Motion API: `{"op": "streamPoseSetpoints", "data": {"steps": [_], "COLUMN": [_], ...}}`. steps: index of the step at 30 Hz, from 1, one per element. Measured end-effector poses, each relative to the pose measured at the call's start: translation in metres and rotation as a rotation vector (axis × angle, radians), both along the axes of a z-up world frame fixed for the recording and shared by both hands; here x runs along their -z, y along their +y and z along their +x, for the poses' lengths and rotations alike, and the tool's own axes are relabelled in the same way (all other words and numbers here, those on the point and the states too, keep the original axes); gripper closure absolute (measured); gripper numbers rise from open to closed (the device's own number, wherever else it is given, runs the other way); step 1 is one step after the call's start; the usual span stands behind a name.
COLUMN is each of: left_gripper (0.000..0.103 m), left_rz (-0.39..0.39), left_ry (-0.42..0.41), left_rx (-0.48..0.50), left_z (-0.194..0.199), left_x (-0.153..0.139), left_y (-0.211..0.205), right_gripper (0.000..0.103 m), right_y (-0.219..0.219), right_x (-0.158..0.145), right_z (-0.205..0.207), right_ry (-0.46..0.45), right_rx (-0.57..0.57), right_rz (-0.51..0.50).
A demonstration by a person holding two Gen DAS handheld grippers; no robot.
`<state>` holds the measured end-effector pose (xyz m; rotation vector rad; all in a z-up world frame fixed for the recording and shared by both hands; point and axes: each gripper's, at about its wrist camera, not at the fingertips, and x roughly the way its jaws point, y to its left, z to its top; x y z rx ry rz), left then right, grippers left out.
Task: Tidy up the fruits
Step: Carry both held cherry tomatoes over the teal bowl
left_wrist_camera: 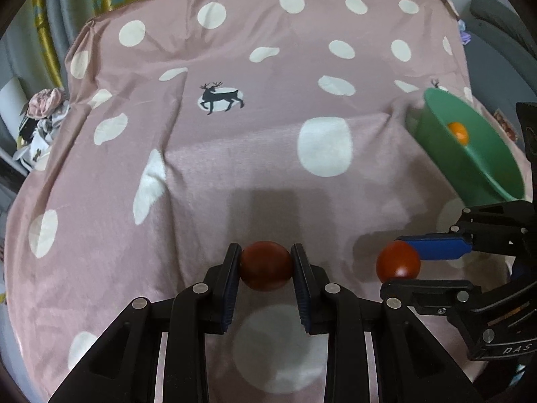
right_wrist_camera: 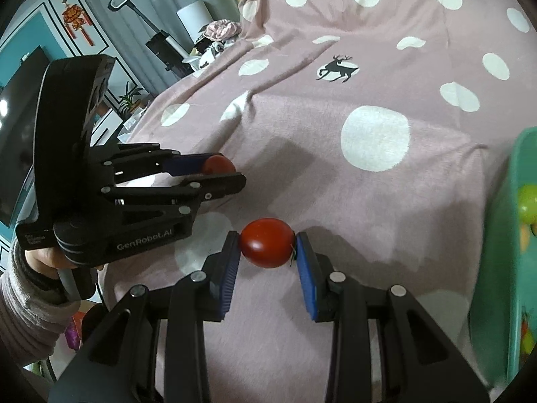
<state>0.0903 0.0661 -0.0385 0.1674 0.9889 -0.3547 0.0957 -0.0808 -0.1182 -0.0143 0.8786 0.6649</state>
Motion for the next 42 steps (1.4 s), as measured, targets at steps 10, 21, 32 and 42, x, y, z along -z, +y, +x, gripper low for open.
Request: {"op": "streamPoseSetpoints", "data": {"steps": [10,21,32,42], "left_gripper": [0.073,0.073,0.073,0.073], "left_rz": [-0.045,-0.071,-0.051,-0.036], "left_ry": [-0.037,-0.073,-0.104,-0.133], "left_rx": [-0.02,-0.031,-0.01,0.014], "left_z": [-0.025,-0.048,-0.066,-0.07], "left_x": [-0.015,-0.033,-0.049,-0.062], "left_y": [-0.01,-0.02,-0.037,-0.054], "right_gripper": [0.068,0.069,0.069,0.069], "right_y": [-0.016,-0.04,-0.057,-0.074], "right_x": [-0.011,-0.026,-0.037,-0.046], "right_z": [-0.026,-0.053,-0.074,-0.083], "right_ry": [-0.028,-0.078,-0.124,-0.16], "right_rx": [0.028,0.071,0.091,0.113], "right_rz": [0.007,0.029,0.065,0.101]}}
